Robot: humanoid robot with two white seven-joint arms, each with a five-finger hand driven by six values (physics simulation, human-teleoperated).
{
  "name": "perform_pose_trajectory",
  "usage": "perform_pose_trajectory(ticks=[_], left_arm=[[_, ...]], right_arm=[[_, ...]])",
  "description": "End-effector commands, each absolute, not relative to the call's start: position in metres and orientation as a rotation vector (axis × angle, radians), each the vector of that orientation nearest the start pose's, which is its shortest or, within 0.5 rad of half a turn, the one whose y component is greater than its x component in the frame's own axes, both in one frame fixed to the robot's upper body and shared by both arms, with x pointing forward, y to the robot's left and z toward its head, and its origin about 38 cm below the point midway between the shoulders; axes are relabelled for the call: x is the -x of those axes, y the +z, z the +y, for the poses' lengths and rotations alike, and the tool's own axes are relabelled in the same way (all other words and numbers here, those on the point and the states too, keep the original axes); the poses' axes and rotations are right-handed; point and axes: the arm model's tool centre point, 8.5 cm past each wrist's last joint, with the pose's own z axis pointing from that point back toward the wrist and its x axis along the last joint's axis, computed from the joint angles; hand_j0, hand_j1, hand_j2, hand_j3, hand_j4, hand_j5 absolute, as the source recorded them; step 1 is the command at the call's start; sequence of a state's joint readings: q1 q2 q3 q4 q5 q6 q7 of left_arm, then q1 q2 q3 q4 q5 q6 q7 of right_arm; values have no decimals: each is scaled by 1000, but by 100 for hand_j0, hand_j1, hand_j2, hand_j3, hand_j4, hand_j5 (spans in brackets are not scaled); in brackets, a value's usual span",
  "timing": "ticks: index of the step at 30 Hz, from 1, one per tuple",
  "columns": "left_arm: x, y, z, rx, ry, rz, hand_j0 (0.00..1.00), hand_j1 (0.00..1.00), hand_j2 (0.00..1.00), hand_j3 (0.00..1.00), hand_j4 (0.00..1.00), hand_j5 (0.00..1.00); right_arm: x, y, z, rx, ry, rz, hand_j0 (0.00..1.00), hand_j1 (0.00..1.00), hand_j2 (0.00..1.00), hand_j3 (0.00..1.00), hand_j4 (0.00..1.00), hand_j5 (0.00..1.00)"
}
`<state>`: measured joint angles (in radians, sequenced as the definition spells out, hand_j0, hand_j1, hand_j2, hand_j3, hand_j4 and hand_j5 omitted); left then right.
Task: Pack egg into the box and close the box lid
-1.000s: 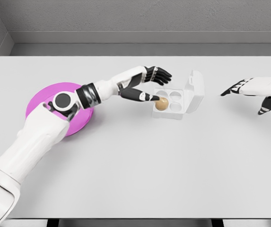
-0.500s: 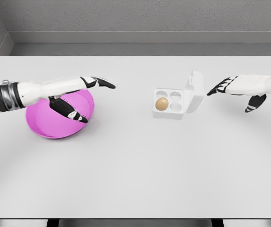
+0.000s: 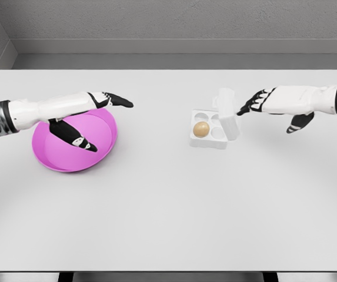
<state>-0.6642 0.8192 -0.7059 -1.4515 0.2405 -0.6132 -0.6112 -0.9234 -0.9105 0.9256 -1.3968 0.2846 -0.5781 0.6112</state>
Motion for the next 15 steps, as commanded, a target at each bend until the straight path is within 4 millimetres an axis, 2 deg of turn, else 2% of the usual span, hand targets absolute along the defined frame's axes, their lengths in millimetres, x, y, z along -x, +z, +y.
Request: perform_pose_trajectory(ticks=[1,6,7,8,9,11,12,15], left_arm=[[-422,234,277,181,-1706,-1725,100,100,100,100,100,100],[-422,234,278,179,-1704,-1724,100,100,100,100,100,100],[-423,234,279,176,-1701,-1721,100,100,100,100,100,100],[-423,234,279,175,-1702,-1723,100,100,100,100,100,100],[-423,234,279,175,-1702,-1723,100,100,100,100,100,100],[-423,234,279,176,-1701,-1721,100,100,100,100,100,100],[-423,234,279,176,-1701,-1721,100,100,100,100,100,100],[-423,236,278,175,-1702,-1730,100,100,100,100,100,100]], right_arm=[[-449,247,-291,350,2268,-1247,100,100,100,100,100,100],[-450,239,-257,287,2296,-1312,100,100,100,100,100,100],[-450,240,-258,288,2295,-1313,100,100,100,100,100,100],[-453,250,-259,318,2296,-1323,100,100,100,100,100,100],[-456,266,-266,366,2294,-1328,100,100,100,100,100,100],[-457,284,-291,445,2254,-1321,100,100,100,100,100,100],[-455,288,-305,471,2238,-1300,100,100,100,100,100,100],[-449,282,-324,473,2237,-1255,100,100,100,100,100,100]])
